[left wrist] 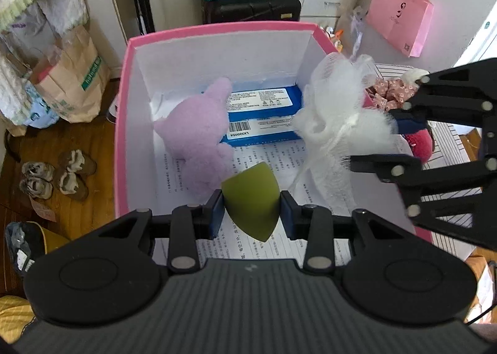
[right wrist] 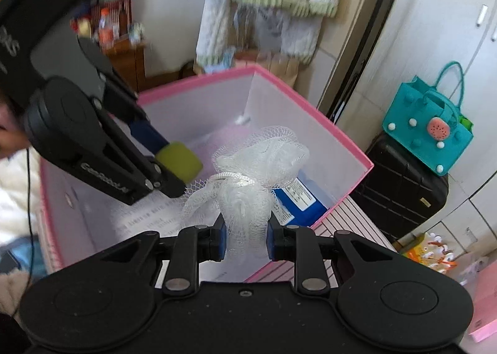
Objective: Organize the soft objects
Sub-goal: 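Lift the sponge and mesh puff with both tools and carry them over the pink box, then lower the sponge and mesh puff into the box and open both tools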
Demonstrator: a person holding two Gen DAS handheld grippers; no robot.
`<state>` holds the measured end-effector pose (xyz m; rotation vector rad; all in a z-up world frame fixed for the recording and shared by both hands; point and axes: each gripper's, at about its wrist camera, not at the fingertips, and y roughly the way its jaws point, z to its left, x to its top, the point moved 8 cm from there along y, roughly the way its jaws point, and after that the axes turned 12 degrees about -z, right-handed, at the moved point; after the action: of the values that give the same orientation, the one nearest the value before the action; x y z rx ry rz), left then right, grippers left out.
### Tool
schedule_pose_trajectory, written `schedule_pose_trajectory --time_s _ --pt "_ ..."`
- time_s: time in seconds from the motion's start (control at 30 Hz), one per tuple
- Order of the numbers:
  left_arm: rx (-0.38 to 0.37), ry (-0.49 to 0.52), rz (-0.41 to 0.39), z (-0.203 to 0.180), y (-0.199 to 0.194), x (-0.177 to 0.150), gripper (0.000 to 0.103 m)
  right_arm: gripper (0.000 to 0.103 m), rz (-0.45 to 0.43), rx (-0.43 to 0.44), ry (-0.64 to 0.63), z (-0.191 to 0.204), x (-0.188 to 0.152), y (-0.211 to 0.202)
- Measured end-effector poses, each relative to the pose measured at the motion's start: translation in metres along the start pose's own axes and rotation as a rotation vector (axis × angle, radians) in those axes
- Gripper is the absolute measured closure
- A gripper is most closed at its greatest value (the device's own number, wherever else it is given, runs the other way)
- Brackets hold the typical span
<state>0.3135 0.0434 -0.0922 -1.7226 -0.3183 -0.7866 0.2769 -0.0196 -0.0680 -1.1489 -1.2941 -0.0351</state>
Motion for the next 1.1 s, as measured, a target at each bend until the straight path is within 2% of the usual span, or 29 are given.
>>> schedule_pose_trajectory --time_s 0.17,0.27,0.37,0.43,0.5,0.57,0.73,0.87,1.1 --pt "-0.023 -0.023 0.013 0.002 0.01 0.006 0.066 0.073 0.094 0.003 -0.076 -0.001 -0.002 0.024" --pt "-0.028 -0.041 0.024 0.006 0.017 0.008 0.066 0.071 0.132 -0.014 -0.079 -0.007 -0.004 0.035" --pt "-0.031 -0.043 0.03 0.006 0.022 0.01 0.066 0.069 0.136 -0.038 -0.069 -0.011 -0.001 0.041" --pt "-0.041 -0.048 0.035 0.005 0.025 0.012 0.066 0.069 0.135 -0.084 -0.038 -0.016 0.002 0.042" --pt "-0.04 -0.052 0.04 0.005 0.028 0.012 0.066 0.069 0.133 -0.073 -0.033 -0.016 0.004 0.042" --pt "-0.042 -0.058 0.045 0.006 0.032 0.012 0.066 0.065 0.141 -0.054 -0.023 -0.015 0.004 0.042" --pt "-0.04 -0.076 0.053 0.007 0.04 0.014 0.066 0.05 0.098 -0.035 -0.067 -0.01 0.005 0.035" --pt "-0.039 -0.072 0.058 0.006 0.044 0.014 0.066 0.05 0.059 -0.036 -0.075 -0.008 0.006 0.026" --pt "-0.03 -0.047 0.055 0.0 0.047 0.015 0.065 0.05 -0.009 -0.006 -0.012 -0.012 0.003 0.006"
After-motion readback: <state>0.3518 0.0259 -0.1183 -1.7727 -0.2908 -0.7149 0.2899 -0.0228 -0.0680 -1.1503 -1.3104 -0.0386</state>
